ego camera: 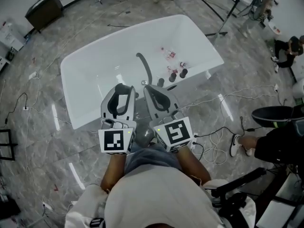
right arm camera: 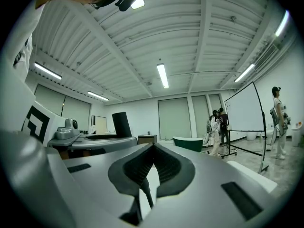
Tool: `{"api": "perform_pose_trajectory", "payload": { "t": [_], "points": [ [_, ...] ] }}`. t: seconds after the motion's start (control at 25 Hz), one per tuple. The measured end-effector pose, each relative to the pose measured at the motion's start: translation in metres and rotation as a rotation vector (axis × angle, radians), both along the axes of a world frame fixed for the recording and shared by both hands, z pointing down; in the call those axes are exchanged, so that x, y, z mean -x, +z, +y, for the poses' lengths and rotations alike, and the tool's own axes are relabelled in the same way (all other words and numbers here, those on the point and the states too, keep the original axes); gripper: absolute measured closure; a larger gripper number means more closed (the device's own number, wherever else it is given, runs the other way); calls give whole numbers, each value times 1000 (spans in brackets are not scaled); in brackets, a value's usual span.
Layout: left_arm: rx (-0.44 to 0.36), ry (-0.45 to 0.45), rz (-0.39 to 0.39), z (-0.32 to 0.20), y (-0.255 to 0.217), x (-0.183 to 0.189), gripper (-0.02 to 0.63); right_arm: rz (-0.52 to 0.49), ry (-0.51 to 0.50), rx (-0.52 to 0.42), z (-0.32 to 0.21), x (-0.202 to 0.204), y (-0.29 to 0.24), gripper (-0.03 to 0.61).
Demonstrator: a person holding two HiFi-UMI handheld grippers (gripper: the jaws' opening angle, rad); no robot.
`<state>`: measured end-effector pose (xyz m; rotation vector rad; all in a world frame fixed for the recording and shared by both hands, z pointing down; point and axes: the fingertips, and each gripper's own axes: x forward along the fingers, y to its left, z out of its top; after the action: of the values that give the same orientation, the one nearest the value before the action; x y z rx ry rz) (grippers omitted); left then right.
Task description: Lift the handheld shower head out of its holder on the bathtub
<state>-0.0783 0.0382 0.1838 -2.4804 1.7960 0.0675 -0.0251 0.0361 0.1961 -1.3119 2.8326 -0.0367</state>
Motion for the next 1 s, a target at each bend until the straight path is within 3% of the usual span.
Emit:
{"api": "perform_pose_trajectory", "payload": {
  "t": [0.52,0.72,1.0],
  "points": [
    [49,-13,10,6,19,13,466,14,-6,7,9,12,14,561],
    [5,2,-8,1,28,0,466,18,3,13,5,-3,21,560],
    [37,-3,-1,-4,27,-4,466,22,-1,11,2,-8,17,561]
  ]
}}
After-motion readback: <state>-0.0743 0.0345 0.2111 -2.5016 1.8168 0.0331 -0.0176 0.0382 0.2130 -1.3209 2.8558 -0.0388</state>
